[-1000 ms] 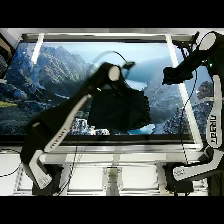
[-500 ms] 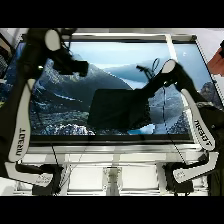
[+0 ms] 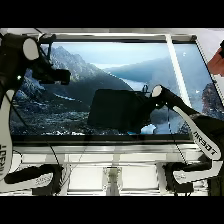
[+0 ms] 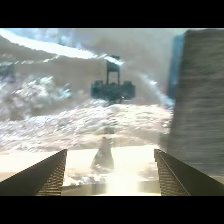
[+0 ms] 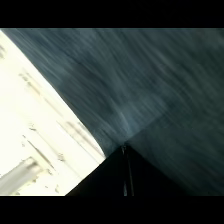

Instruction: Fold the clothes and pants, and hang the long-sleeved shirts on hangers.

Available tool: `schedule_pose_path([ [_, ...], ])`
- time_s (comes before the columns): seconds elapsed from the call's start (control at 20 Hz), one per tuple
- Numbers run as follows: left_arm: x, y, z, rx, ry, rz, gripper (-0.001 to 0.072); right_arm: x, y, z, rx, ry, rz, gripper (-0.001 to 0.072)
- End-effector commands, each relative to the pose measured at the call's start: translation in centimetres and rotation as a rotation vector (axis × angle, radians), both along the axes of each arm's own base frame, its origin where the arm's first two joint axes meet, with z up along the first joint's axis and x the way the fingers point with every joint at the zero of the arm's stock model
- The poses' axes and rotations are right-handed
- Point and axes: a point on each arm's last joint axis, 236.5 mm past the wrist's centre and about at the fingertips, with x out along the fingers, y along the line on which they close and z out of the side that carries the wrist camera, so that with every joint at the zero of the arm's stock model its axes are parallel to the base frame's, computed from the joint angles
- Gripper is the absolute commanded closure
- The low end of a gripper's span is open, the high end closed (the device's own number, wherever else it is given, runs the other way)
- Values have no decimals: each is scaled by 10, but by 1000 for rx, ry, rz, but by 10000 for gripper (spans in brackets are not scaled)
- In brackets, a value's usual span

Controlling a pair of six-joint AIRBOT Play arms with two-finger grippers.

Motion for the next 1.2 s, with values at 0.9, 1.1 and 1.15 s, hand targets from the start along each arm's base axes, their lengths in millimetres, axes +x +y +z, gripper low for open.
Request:
schedule_pose_path([
  [0.9,-92,55,-111,62,124,79,86,103,-98,12,-97,-375,-305,0],
  [1.1,-107,58,-116,56,124,97,86,103,-67,-26,-78,-304,-303,11],
  [1.15,-109,58,-117,57,128,99,86,100,-59,-33,-80,-290,-299,21],
])
